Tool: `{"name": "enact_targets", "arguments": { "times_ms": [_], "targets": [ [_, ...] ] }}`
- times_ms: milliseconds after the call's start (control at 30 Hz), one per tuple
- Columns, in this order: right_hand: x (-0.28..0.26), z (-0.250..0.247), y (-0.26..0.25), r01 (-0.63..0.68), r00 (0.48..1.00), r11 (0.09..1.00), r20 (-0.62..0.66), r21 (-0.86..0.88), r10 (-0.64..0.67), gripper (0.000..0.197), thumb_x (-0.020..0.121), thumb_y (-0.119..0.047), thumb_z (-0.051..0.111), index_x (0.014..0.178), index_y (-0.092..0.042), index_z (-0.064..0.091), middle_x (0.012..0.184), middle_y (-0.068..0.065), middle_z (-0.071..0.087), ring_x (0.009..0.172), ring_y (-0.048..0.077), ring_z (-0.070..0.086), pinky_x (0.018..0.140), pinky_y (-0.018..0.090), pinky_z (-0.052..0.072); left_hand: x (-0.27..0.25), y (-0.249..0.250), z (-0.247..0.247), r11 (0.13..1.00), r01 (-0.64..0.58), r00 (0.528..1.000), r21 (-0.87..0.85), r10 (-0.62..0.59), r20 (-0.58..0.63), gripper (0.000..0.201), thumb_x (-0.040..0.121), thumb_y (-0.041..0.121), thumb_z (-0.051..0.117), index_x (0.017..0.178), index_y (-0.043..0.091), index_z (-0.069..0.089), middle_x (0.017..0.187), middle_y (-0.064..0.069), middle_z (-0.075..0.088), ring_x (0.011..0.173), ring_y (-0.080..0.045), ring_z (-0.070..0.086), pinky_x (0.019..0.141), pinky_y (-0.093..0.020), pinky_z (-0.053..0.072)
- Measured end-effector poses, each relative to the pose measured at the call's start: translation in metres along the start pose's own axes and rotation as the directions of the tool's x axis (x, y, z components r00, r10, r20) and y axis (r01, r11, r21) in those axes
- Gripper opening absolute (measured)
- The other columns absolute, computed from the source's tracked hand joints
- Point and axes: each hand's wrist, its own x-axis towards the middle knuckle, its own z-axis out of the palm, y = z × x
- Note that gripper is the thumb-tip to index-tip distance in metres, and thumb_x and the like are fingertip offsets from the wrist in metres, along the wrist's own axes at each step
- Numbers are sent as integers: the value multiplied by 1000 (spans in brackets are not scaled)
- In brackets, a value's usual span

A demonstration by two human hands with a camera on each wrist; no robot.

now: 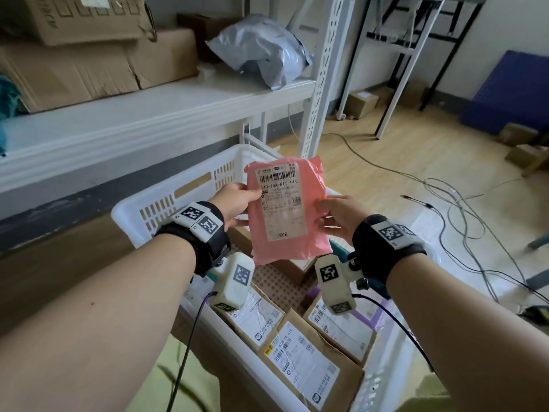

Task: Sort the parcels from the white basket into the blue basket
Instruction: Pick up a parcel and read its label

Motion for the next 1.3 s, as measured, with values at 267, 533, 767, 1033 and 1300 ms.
{"name": "enact_targets", "arguments": {
  "times_ms": [267,533,767,1033,1300],
  "targets": [
    [0,5,1,-33,999,999,-23,17,34,13,90,0,48,93,-5,59,72,8,56,59,18,53,71,31,54,1,-1,-1,1000,14,1000,-4,-14,-12,15,96,18,51,108,11,57,92,-2,65,88,-20,61,88,-43,51],
    [5,6,2,-55,998,998,-19,22,56,11,92,-3,49,93,-7,60,72,7,55,59,17,52,65,29,53,3,-2,-2,999,38,999,-7,-38,-27,12,96,17,52,105,11,57,95,-4,65,90,-21,61,90,-45,51],
    [7,8,1,-86,995,993,-39,75,89,22,92,0,49,111,-8,57,76,9,59,66,21,60,71,34,56,5,-1,-1,1000,0,1000,6,0,-18,23,96,17,51,117,8,55,105,-7,65,91,-21,61,85,-42,51],
    [6,4,-18,78,995,989,-78,124,-68,28,85,8,55,107,-6,62,100,14,67,78,21,65,67,30,59,11,4,3,995,-93,984,25,95,-151,18,94,24,51,112,21,52,114,-3,62,110,-23,57,92,-41,49],
    [19,-15,-21,225,955,969,-176,-101,-240,21,92,-3,47,91,-10,67,81,8,65,72,18,61,75,33,57,22,0,1,993,-103,974,-57,89,-207,54,89,24,61,137,20,38,120,-7,59,107,-26,62,95,-49,50]
  ]
}}
